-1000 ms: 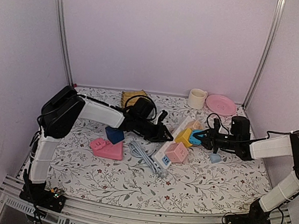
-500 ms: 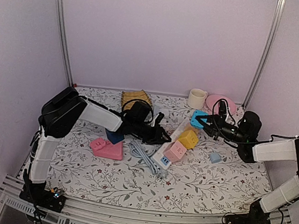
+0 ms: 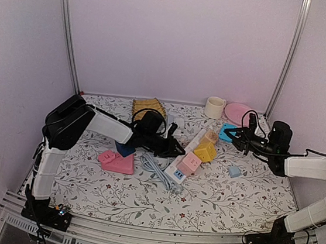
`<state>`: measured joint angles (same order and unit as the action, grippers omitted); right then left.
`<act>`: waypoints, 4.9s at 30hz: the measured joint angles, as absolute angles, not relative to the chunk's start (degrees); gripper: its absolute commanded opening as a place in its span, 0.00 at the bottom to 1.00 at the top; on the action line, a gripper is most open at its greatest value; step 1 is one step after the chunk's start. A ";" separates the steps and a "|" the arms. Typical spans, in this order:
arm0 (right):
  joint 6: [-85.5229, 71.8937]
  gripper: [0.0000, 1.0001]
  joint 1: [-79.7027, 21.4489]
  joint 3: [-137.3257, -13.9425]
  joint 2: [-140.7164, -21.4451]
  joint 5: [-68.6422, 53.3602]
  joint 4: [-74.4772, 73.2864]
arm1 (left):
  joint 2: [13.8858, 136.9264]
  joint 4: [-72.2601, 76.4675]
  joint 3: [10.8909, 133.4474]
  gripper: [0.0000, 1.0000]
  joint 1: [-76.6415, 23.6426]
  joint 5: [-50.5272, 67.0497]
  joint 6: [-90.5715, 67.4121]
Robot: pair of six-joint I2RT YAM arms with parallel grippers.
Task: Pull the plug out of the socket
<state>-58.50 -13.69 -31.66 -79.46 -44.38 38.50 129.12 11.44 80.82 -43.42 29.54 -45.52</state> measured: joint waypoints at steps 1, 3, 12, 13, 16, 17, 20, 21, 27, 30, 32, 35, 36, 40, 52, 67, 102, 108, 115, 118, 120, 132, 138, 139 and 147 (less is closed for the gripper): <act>-57.52 0.03 -12.32 -31.27 -78.65 -44.23 36.62 | 129.14 11.35 80.82 0.00 -43.38 29.39 -45.43; -55.79 0.03 -9.65 -30.17 -77.47 -43.94 32.99 | 129.14 11.25 80.71 0.00 -43.35 28.91 -45.06; -47.68 0.10 -2.50 -26.52 -78.17 -41.12 20.49 | 128.64 10.50 79.18 0.00 -43.16 25.93 -42.06; -46.94 0.12 -1.74 -26.17 -78.70 -40.80 19.90 | 128.70 9.85 78.41 0.00 -43.16 25.78 -41.98; -45.08 0.18 -0.03 -25.61 -80.34 -40.18 18.50 | 128.70 9.19 77.38 0.00 -43.16 25.56 -41.76; -44.58 0.23 0.51 -25.54 -81.03 -39.97 18.15 | 128.70 9.23 77.38 0.00 -43.16 25.52 -41.71; -43.20 0.34 2.17 -25.52 -82.78 -39.51 17.50 | 128.68 9.47 77.21 0.00 -43.16 25.47 -41.58; -42.81 0.38 2.76 -25.52 -83.31 -39.44 17.39 | 128.66 9.54 77.17 0.00 -43.16 25.45 -41.58; -41.01 0.55 4.38 -25.52 -84.29 -38.70 17.06 | 128.57 9.58 77.03 0.00 -43.18 25.34 -41.56; -40.36 0.63 4.62 -25.52 -84.29 -37.91 16.71 | 128.46 9.76 76.79 0.00 -43.18 25.19 -41.56; -39.72 0.68 4.71 -25.52 -84.20 -37.10 15.94 | 128.33 9.98 76.53 0.00 -43.18 25.04 -41.54; -38.76 0.76 4.86 -25.54 -82.89 -35.40 13.54 | 127.98 10.33 75.88 0.00 -43.22 24.99 -41.54; -38.30 0.78 4.91 -25.54 -82.00 -34.76 12.56 | 127.81 10.44 75.55 0.00 -43.27 24.97 -41.54; -36.27 0.83 4.34 -25.58 -76.25 -31.79 7.97 | 126.19 11.35 72.79 0.00 -43.51 24.69 -41.54; -35.66 0.91 -13.65 -31.38 -69.34 -22.26 -1.06 | 121.45 14.79 64.73 0.03 -45.91 22.46 -42.19; -36.95 0.99 -27.42 -47.72 -85.38 -12.23 -4.12 | 121.32 16.43 64.23 0.03 -53.47 20.47 -45.41; -33.06 0.35 -36.03 -63.05 -94.56 8.19 -22.02 | 124.27 20.47 67.24 0.04 -56.90 19.79 -46.57; -32.80 0.34 -36.56 -63.24 -92.53 10.09 -23.49 | 124.27 21.63 66.59 0.04 -56.90 19.22 -47.22; -31.64 0.34 -34.59 -62.22 -84.51 9.82 -23.24 | 124.25 23.64 65.30 0.03 -56.88 18.65 -47.70; -30.72 0.34 -32.14 -60.64 -82.56 9.06 -22.59 | 124.09 24.56 64.53 0.03 -56.80 18.48 -48.05; -29.95 0.34 -29.93 -59.18 -81.80 8.36 -22.26 | 123.72 24.71 63.99 0.03 -56.73 18.26 -48.12; -26.76 0.36 -12.82 -51.70 -81.93 -3.97 -14.41 | 122.41 24.62 62.26 0.03 -56.66 17.02 -48.18; -26.96 0.35 -7.53 -51.53 -87.50 -10.72 -8.82 | 120.92 23.70 60.80 0.03 -56.60 16.08 -48.05; -27.03 0.35 -7.01 -51.53 -88.86 -11.88 -8.05 | 120.46 23.35 60.38 0.03 -56.58 15.90 -48.05; -28.25 0.35 -7.62 -46.89 -93.41 -21.06 -2.42 | 119.50 22.85 59.20 0.03 -56.55 15.27 -48.07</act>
<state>-28.25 -7.62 -46.89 -93.41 -21.06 -2.42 119.50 22.85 59.20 -56.55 15.27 -48.07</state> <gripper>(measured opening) 0.608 0.026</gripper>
